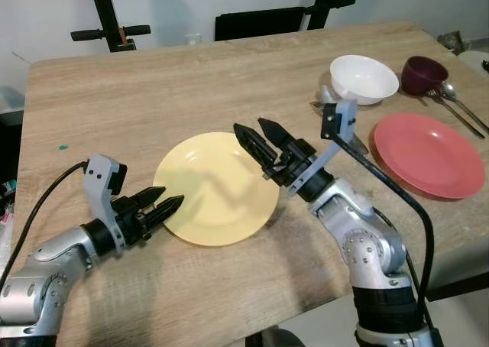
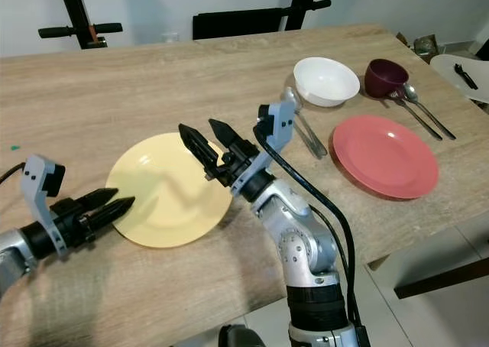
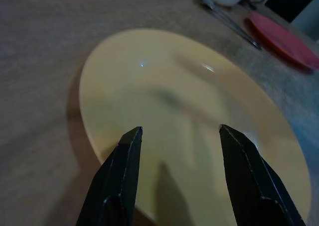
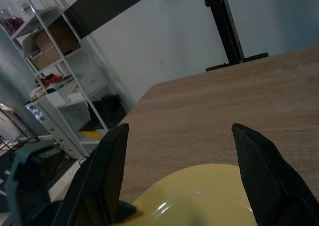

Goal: Setting the table

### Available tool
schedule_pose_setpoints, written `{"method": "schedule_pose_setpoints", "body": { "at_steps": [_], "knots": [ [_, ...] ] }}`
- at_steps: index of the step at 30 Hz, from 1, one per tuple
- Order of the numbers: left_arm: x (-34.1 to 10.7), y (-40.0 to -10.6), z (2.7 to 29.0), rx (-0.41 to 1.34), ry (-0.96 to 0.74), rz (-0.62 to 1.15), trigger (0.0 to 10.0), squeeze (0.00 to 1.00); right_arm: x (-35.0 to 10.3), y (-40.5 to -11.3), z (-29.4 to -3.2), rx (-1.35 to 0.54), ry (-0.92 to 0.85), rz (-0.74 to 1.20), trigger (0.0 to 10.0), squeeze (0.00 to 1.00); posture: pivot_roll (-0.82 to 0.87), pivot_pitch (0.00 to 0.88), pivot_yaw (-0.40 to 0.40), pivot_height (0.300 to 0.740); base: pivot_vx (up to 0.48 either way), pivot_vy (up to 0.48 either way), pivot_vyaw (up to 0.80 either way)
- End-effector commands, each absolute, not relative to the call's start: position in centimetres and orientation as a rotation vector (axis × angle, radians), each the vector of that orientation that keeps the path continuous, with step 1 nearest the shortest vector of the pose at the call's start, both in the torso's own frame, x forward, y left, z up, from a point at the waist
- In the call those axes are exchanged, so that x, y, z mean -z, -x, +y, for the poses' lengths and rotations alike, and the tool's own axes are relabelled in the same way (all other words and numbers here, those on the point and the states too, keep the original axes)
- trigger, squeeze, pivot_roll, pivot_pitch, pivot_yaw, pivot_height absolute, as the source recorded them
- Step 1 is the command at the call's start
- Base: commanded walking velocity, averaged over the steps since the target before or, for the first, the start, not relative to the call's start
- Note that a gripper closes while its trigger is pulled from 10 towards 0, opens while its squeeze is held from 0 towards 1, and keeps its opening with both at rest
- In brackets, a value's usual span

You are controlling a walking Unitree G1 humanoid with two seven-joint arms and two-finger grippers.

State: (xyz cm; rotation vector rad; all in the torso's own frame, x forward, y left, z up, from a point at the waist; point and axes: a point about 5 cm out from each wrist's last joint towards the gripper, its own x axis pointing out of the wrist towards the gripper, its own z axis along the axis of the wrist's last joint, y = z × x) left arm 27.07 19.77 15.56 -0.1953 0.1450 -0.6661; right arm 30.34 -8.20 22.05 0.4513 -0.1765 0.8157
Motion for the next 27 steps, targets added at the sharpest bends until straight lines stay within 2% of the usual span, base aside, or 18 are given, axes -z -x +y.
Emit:
{"method": "schedule_pose_setpoints", "body": {
  "at_steps": [1,4,12,15,18,23,27],
  "knots": [
    [-15.0,-27.3,19.8,0.656,0.216,0.163,10.0,0.00,-21.6,-30.5,-8.2,-0.819,-0.450,-0.158,10.0,0.00,-0.04,0.122,-0.005,0.740,0.000,0.000,0.00],
    [-14.3,-28.1,20.0,0.633,0.185,0.203,10.0,0.00,-21.7,-30.7,-8.0,-0.819,-0.446,-0.160,10.0,0.00,-0.04,0.121,-0.004,0.740,0.000,0.000,0.00],
    [-11.3,-26.5,21.1,0.596,0.120,0.342,10.0,0.00,-21.7,-31.2,-8.3,-0.812,-0.495,-0.140,10.0,0.00,-0.04,0.127,-0.005,0.740,0.000,0.000,0.00],
    [-11.1,-26.3,21.2,0.579,0.112,0.350,10.0,0.00,-21.7,-31.1,-8.3,-0.834,-0.520,-0.125,10.0,0.00,-0.04,0.127,-0.005,0.740,0.000,0.000,0.00],
    [-11.0,-26.4,21.4,0.561,0.102,0.340,10.0,0.00,-21.9,-30.8,-8.2,-0.919,-0.624,-0.085,10.0,0.00,-0.04,0.128,-0.014,0.740,0.000,0.000,0.00],
    [-11.0,-26.4,21.3,0.558,0.097,0.334,10.0,0.00,-21.9,-30.7,-8.3,-0.954,-0.638,-0.060,10.0,0.00,-0.04,0.127,-0.015,0.740,0.000,0.000,0.00],
    [-11.5,-26.6,21.4,0.561,0.094,0.311,10.0,0.00,-19.7,-30.6,-8.4,-0.999,-0.790,0.135,10.0,0.00,-0.04,0.122,-0.024,0.740,0.000,0.000,0.00]
  ]
}}
